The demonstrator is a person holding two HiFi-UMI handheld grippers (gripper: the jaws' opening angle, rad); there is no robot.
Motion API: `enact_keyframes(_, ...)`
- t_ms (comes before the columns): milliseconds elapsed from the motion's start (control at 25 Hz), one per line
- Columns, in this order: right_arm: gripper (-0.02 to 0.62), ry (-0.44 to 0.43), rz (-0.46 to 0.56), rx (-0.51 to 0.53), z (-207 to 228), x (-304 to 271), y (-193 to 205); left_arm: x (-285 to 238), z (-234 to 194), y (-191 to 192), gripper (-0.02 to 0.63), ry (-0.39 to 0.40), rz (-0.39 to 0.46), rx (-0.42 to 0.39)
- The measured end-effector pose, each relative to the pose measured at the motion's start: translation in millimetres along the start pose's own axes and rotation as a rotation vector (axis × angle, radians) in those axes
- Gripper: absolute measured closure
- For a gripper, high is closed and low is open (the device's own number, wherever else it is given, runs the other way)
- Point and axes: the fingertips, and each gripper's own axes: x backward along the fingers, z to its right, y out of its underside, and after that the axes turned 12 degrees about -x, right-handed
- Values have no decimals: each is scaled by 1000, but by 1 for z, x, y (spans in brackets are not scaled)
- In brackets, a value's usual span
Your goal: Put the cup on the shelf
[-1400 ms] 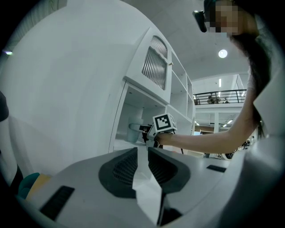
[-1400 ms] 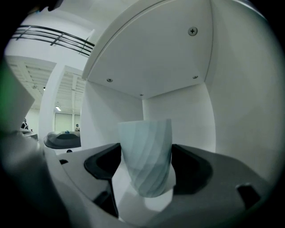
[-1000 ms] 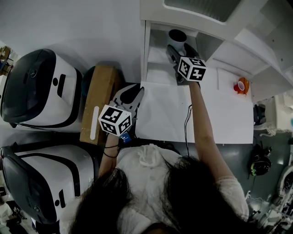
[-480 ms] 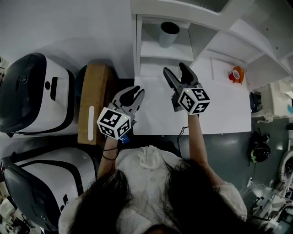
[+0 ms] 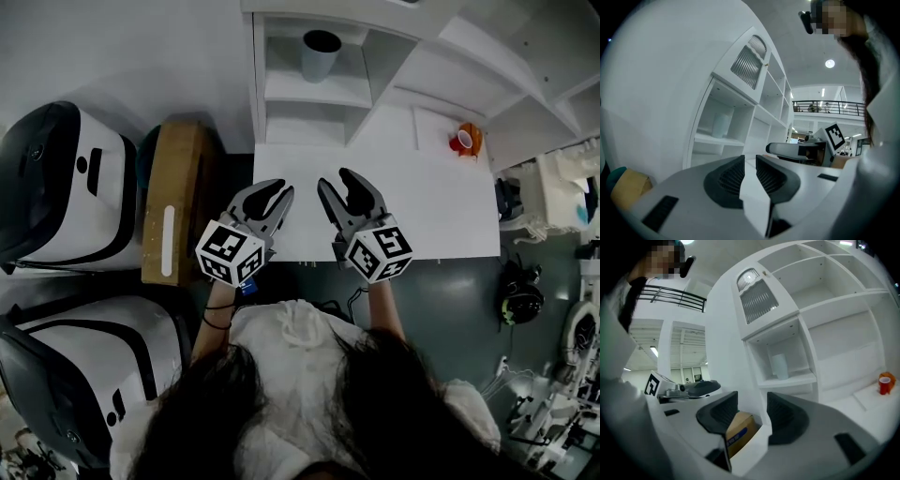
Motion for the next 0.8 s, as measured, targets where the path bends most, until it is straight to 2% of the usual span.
enact_keyframes(320,457,-39,4,8,-19,94,14,18,75,-5,538,-62,21,-4)
enact_keyframes(800,466,-112,-38,-7,-44,241,56,63,224,19,538,-115,-2,20)
